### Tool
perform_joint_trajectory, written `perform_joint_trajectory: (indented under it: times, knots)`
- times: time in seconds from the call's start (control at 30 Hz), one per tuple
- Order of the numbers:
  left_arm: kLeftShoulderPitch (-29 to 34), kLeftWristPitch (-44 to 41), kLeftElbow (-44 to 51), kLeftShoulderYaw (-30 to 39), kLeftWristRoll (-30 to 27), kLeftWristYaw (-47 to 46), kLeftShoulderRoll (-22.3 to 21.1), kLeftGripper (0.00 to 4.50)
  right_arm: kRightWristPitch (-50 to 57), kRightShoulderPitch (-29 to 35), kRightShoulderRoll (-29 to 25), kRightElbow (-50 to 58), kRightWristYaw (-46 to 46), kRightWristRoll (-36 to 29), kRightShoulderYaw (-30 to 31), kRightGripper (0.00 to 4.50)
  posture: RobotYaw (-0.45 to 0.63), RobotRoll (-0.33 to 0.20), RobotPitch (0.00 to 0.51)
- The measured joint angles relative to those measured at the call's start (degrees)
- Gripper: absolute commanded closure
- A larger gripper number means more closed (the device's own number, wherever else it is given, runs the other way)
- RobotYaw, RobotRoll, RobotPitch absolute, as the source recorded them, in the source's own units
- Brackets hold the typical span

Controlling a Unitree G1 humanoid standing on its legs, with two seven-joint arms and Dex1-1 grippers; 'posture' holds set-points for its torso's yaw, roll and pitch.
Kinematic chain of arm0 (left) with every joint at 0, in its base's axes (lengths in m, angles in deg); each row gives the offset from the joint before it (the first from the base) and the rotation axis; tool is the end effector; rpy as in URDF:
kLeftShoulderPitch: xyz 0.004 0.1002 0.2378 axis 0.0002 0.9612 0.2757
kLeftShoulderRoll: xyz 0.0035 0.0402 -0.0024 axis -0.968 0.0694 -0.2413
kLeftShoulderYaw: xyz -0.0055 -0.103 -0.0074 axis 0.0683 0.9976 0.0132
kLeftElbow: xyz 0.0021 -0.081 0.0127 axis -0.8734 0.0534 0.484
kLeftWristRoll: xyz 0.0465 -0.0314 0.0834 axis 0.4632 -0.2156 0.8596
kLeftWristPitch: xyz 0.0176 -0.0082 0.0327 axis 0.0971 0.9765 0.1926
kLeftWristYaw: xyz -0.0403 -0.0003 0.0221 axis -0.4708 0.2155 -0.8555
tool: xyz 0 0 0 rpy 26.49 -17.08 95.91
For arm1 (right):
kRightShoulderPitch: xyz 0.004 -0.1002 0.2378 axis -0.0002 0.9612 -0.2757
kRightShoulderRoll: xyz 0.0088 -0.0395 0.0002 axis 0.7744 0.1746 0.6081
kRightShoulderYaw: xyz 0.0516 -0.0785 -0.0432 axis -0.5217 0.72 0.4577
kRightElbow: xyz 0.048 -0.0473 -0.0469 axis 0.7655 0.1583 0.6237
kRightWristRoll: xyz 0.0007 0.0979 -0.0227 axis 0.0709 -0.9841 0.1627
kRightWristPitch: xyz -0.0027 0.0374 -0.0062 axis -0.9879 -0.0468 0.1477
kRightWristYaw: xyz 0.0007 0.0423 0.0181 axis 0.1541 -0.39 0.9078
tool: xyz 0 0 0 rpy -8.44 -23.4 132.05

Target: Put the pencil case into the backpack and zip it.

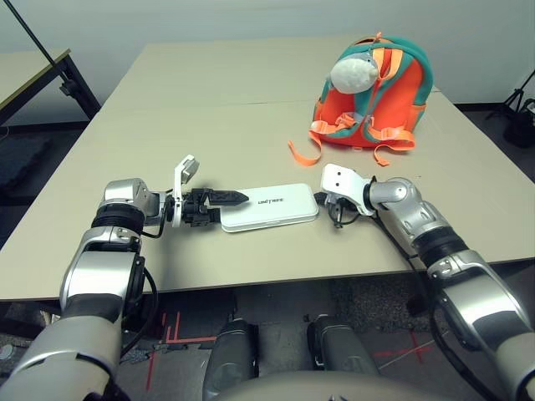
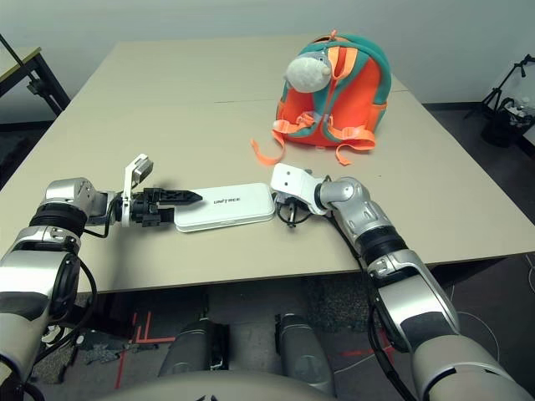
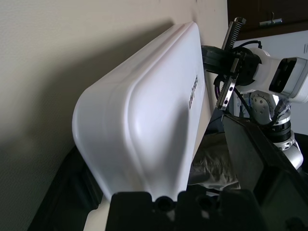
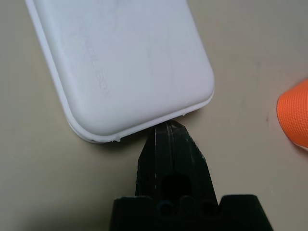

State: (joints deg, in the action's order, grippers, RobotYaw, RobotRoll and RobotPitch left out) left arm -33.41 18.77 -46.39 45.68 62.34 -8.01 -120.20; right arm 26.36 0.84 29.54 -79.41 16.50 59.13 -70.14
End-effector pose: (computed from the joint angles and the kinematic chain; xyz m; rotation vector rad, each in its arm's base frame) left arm 0.2995 0.2592 0.0890 -0.8591 1.0425 -0.8118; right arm 0.3184 -0.1621 0.0963 -0.7345 0.2629 1.1760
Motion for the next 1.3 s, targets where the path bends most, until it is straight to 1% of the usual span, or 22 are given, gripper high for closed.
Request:
perform_joint_trajectory:
  times: [0.1,0.2,0.27,0.3,0.37,0.4,0.43,0.5,0.57,0.67,0.77,0.87,1.0,1.1,1.13,1.2,1.3]
  knots:
    - [0.3,0.7,0.3,0.0,0.0,0.4,0.0,0.00,0.1,-0.1,0.0,0.1,0.1,0.0,0.3,4.49,-0.10,0.000,0.020]
    - [1.5,3.0,1.6,-0.1,0.0,1.1,0.0,0.00,0.1,-0.2,-0.1,0.1,0.2,0.0,0.6,4.49,-0.10,0.000,0.020]
    - [1.6,4.9,1.7,0.2,0.0,1.1,0.2,0.38,0.1,-0.3,-0.2,0.1,0.2,0.0,0.6,4.50,-0.10,0.000,0.019]
    - [1.6,6.2,1.7,0.4,0.1,0.7,0.2,0.64,0.1,-0.3,-0.2,0.1,0.2,0.0,0.7,4.50,-0.10,0.000,0.019]
    - [1.6,7.5,1.7,0.4,0.4,0.4,0.2,1.30,0.0,-0.3,-0.3,0.1,0.3,0.0,0.7,4.50,-0.10,0.000,0.018]
    - [1.6,7.9,1.7,0.4,0.5,0.2,0.2,1.79,0.0,-0.3,-0.4,0.2,0.3,-0.1,0.8,4.50,-0.10,0.000,0.018]
    - [1.6,7.9,1.6,1.0,0.4,0.5,0.2,2.16,0.0,-0.2,-0.6,0.2,0.4,-0.1,0.8,4.50,-0.10,0.000,0.018]
    - [1.6,8.0,1.7,2.4,-0.6,1.6,0.3,2.75,0.0,-0.3,-1.1,0.6,0.4,-0.1,0.8,4.50,-0.09,0.000,0.018]
    - [1.5,8.0,1.9,3.1,-1.3,2.0,0.5,3.02,0.0,-0.2,-1.4,1.0,0.4,-0.2,0.8,4.50,-0.09,0.000,0.018]
    - [1.5,8.2,3.7,3.5,-1.5,2.5,0.5,3.12,1.1,0.8,-2.4,1.4,0.3,-1.5,-0.1,4.50,-0.10,0.000,0.020]
    - [1.5,8.6,4.4,4.5,-1.7,2.1,0.5,3.14,3.4,1.6,-4.2,1.4,-0.4,-3.1,-2.9,3.91,-0.10,0.000,0.021]
    - [1.7,8.9,6.8,6.1,-2.2,0.4,0.1,3.14,6.5,1.9,-5.6,1.6,-2.2,-5.8,-7.0,2.86,-0.10,0.000,0.021]
    - [3.3,10.5,11.7,9.0,-2.8,-2.6,-0.9,3.15,11.9,2.4,-5.4,4.8,-5.7,-10.9,-13.4,1.33,-0.10,0.000,0.022]
    - [5.0,10.9,16.4,11.3,-3.2,-5.5,-1.2,3.15,18.2,2.6,-4.7,8.8,-10.0,-15.7,-19.5,0.18,-0.10,0.000,0.023]
    - [5.6,11.5,18.3,12.1,-3.2,-6.8,-1.3,3.15,20.3,2.6,-4.3,10.3,-12.1,-17.1,-21.5,0.00,-0.10,0.000,0.023]
    - [6.4,13.2,21.5,13.5,-3.2,-9.3,-1.4,3.15,24.7,2.2,-3.3,12.7,-16.0,-19.6,-24.7,0.00,-0.09,0.000,0.023]
    - [7.4,19.2,26.4,15.1,-2.9,-13.8,-0.9,3.15,31.2,-0.1,-0.9,14.0,-23.1,-22.9,-29.4,0.00,-0.09,0.000,0.021]
